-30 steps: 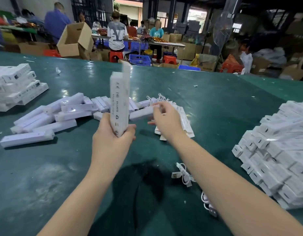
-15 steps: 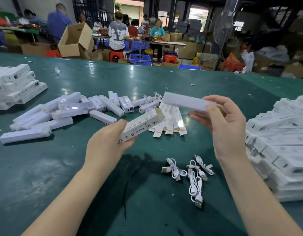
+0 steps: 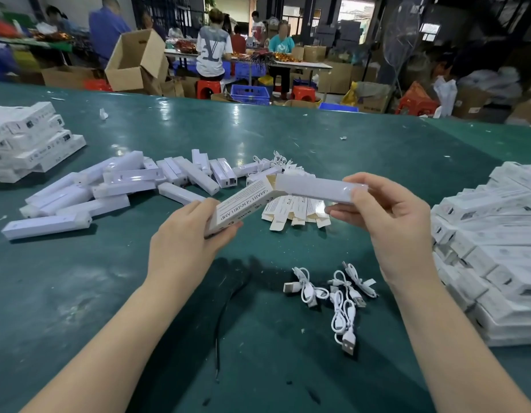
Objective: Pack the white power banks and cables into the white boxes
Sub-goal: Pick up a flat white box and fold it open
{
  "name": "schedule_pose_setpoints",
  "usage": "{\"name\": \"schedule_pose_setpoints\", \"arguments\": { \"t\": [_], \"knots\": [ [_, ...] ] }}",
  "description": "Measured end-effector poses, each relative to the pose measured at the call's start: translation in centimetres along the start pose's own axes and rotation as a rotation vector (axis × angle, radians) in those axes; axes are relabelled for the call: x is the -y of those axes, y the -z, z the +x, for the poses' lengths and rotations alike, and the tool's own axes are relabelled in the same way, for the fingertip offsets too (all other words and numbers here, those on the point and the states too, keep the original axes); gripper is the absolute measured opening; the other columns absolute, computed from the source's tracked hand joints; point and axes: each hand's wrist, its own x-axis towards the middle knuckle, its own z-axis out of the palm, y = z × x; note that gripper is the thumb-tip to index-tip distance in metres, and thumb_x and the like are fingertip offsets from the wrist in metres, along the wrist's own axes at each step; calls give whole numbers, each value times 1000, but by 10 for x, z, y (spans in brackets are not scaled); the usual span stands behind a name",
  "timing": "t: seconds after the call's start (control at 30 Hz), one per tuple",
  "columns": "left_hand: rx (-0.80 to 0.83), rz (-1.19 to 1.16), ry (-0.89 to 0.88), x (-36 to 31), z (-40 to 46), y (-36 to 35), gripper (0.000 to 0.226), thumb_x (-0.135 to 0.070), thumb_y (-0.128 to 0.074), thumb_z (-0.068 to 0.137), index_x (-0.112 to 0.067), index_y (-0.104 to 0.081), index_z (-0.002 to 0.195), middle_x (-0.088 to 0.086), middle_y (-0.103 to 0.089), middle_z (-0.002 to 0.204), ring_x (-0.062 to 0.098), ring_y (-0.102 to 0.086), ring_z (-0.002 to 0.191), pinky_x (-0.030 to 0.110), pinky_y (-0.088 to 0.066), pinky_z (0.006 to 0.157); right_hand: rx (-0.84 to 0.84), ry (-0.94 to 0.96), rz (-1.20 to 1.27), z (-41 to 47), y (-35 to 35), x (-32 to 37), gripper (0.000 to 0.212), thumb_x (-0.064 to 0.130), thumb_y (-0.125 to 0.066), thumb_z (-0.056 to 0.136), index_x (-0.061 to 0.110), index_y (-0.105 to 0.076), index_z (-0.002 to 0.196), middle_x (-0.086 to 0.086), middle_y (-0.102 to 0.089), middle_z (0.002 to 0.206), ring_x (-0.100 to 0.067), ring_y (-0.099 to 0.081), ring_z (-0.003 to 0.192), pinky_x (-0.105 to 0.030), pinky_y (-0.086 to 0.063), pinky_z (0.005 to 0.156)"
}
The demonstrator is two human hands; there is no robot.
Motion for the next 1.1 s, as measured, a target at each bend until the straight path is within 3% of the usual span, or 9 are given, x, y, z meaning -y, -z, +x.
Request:
{"name": "schedule_pose_setpoints", "arguments": {
  "t": [0.2,0.27,0.43,0.57,0.7,0.8,0.9,1.03,1.1],
  "knots": [
    [14,22,-19,2,-1,0,26,-45,-69,84,-27,-59,99,-19,-48,83,10,-38,74,20,-27,51,101,-102,-25,4,9,0,17,0,-56,95,4,-73,94,-5,-75,78,-22,-72,60,-21,-58,62],
    [45,33,-44,4,0,0,26,-43,-69,84,-24,-62,100,-14,-56,86,12,-41,76,27,-30,51,148,-116,-59,6,13,-1,17,3,-58,95,8,-74,92,-4,-73,73,-20,-70,57,-21,-58,61],
    [124,-48,-105,4,2,1,24,-39,-70,84,-19,-65,98,-2,-61,87,21,-51,83,42,-46,69,186,-144,-62,12,25,-1,24,5,-54,97,11,-74,86,-9,-64,56,-17,-61,48,-18,-50,50],
    [159,-42,-234,2,3,3,20,-32,-75,81,-17,-69,93,-2,-59,78,25,-55,78,40,-45,66,196,-158,-131,13,29,-2,25,5,-54,98,11,-74,84,-4,-61,55,-13,-55,46,-17,-47,48],
    [168,-33,-226,-7,0,0,22,-43,-70,81,-24,-66,93,-9,-57,79,17,-52,76,36,-46,63,184,-124,-83,5,14,-1,13,7,-60,95,14,-70,96,-3,-69,76,-16,-66,59,-21,-56,61],
    [171,-86,-174,-7,-2,-3,23,-50,-63,83,-28,-60,89,-12,-55,78,12,-48,75,36,-46,64,154,-107,56,-1,0,-2,16,7,-62,94,17,-55,104,-12,-64,94,-20,-70,67,-26,-58,62],
    [175,-101,-170,-8,-2,-3,24,-50,-63,83,-28,-59,87,-14,-53,76,11,-47,73,36,-45,64,140,-67,-59,-5,-5,-6,7,17,-63,94,17,-57,98,3,-65,92,-18,-67,70,-26,-55,59],
    [179,-117,-148,-10,-3,-5,24,-51,-63,82,-28,-59,87,-11,-56,78,11,-48,74,38,-47,66,102,-21,-219,-12,-11,-11,12,34,-56,92,25,-58,99,-1,-63,103,-19,-63,81,-34,-55,63],
    [182,-146,-129,-10,-4,-5,23,-51,-63,81,-29,-59,86,-11,-56,78,11,-49,74,39,-47,66,107,4,-247,-17,-17,-12,12,38,-54,92,28,-55,98,-3,-60,106,-11,-61,84,-35,-56,70]
  ]
}}
